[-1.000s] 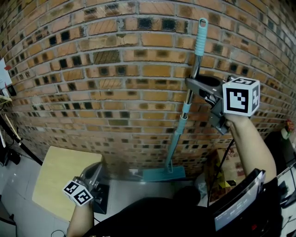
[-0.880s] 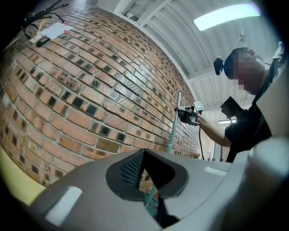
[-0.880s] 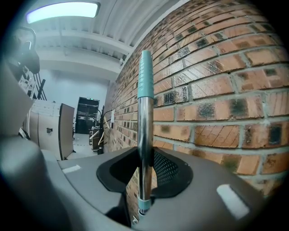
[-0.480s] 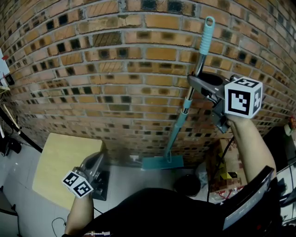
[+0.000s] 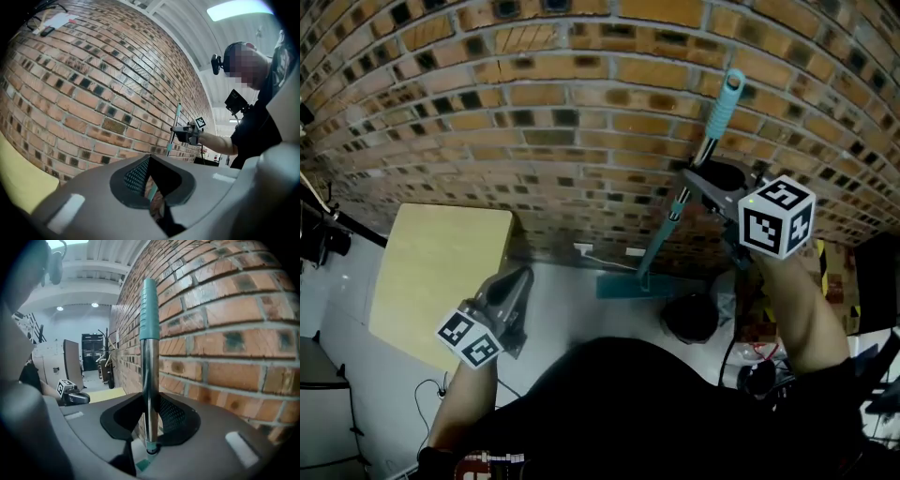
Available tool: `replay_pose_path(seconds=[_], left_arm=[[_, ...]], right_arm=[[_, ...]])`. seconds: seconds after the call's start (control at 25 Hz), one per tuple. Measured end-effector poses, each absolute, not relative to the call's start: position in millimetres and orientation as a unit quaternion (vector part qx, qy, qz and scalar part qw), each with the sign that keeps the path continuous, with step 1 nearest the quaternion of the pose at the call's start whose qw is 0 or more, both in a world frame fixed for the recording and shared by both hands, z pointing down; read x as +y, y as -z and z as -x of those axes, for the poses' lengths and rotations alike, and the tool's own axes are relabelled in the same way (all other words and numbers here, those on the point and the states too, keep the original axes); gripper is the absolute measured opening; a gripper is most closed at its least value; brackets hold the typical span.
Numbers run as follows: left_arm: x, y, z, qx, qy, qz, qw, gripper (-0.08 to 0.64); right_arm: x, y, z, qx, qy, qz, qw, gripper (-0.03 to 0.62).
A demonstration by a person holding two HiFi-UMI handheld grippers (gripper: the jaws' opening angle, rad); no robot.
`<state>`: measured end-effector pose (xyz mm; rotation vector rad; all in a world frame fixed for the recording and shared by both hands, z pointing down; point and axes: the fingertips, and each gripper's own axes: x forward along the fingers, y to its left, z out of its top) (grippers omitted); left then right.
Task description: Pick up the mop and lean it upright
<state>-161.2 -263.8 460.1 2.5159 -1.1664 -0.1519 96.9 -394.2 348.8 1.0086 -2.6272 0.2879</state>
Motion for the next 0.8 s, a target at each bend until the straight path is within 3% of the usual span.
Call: replay_pose_path(seconds=[0.44, 0.8], left_arm=[[-271.0, -489.0, 141.9, -0.395, 0.024, -0.895, 0.208, -0.005], [-265.0, -503.2, 149.7, -0.401, 0.007, -0.887, 0.229, -0.005]], right_arm=[[-394.4, -565.8, -98.5, -0.892, -0.152, -0.356, 0.234, 0.115], [-401.3, -668.2, -96.0, -0.878, -0.176, -0.357, 0.267, 0.115]])
